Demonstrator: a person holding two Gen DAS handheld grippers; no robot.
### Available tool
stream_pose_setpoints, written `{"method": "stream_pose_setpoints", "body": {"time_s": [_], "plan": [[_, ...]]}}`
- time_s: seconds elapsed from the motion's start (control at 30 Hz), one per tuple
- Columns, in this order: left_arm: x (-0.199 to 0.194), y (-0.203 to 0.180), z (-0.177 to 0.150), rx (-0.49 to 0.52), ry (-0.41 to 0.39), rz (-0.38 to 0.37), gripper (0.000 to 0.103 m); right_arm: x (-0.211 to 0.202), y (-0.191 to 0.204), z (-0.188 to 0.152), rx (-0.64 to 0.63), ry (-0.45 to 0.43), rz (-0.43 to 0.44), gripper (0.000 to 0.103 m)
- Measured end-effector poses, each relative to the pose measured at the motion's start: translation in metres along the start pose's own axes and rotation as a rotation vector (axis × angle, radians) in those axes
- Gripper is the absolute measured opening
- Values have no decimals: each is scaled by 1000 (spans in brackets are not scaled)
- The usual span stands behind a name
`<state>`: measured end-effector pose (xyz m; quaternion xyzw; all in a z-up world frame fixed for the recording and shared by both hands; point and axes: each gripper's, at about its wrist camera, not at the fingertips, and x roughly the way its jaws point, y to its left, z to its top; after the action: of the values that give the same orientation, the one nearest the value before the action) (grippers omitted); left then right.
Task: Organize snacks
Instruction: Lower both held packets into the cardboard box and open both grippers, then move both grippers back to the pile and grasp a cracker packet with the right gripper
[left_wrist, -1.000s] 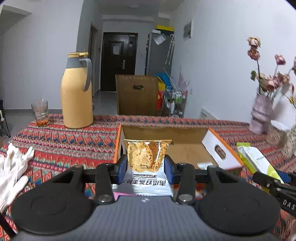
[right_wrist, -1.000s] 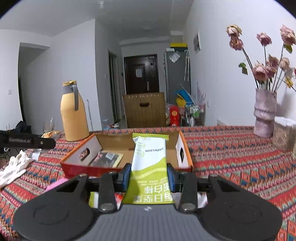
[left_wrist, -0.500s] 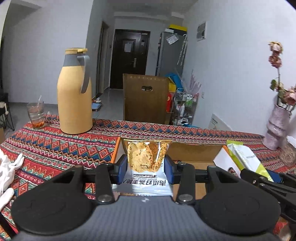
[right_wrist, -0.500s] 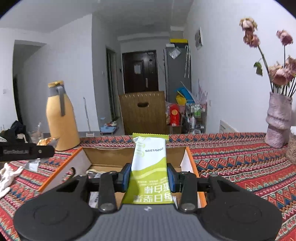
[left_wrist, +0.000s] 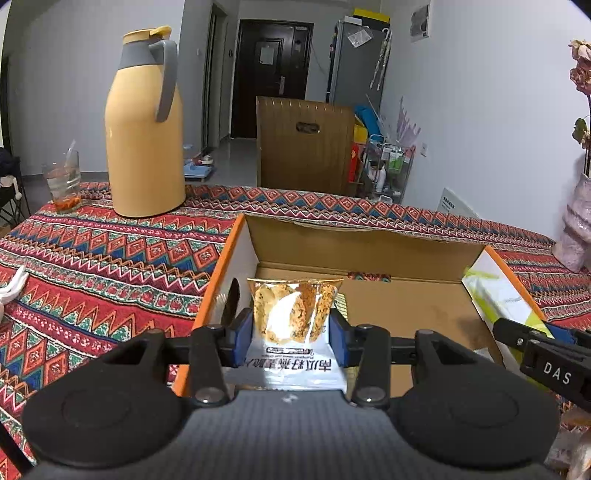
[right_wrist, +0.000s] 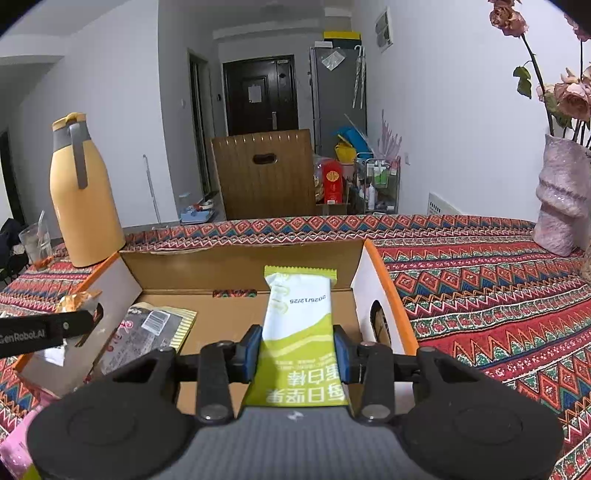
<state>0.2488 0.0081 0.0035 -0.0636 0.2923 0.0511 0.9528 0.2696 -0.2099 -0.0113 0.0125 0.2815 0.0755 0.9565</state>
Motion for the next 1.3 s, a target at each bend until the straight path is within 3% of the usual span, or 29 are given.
{"method": "stream_pose_setpoints", "body": {"time_s": [0.03, 0.07, 0.1, 0.13, 0.2, 0.3, 0.83, 1.3], "plan": [[-2, -1, 0, 0, -7, -3, 49, 0, 0, 0, 1, 0, 1, 41], [-4, 0, -1, -1, -12, -11, 59, -1, 0, -1, 5, -3, 2, 42], [-7, 0, -2, -5, -20, -15, 74, -2, 0, 0, 10, -7, 5, 55], [-10, 0, -2, -9, -32, -11, 81, -4, -1, 0, 18, -12, 8, 72], [-15, 0, -1, -13, -55, -2, 100, -10, -4, -2, 24, -36, -2, 92], [-22, 2, 0, -32, -71, 3, 103, -18, -7, -3, 41, -51, 2, 103], [-62, -2, 3, -21, -81, 18, 103, -76, -7, -3, 24, -149, 5, 103], [-115, 4, -44, 15, -34, -33, 103, -148, -11, -62, -42, -144, 11, 103]]}}
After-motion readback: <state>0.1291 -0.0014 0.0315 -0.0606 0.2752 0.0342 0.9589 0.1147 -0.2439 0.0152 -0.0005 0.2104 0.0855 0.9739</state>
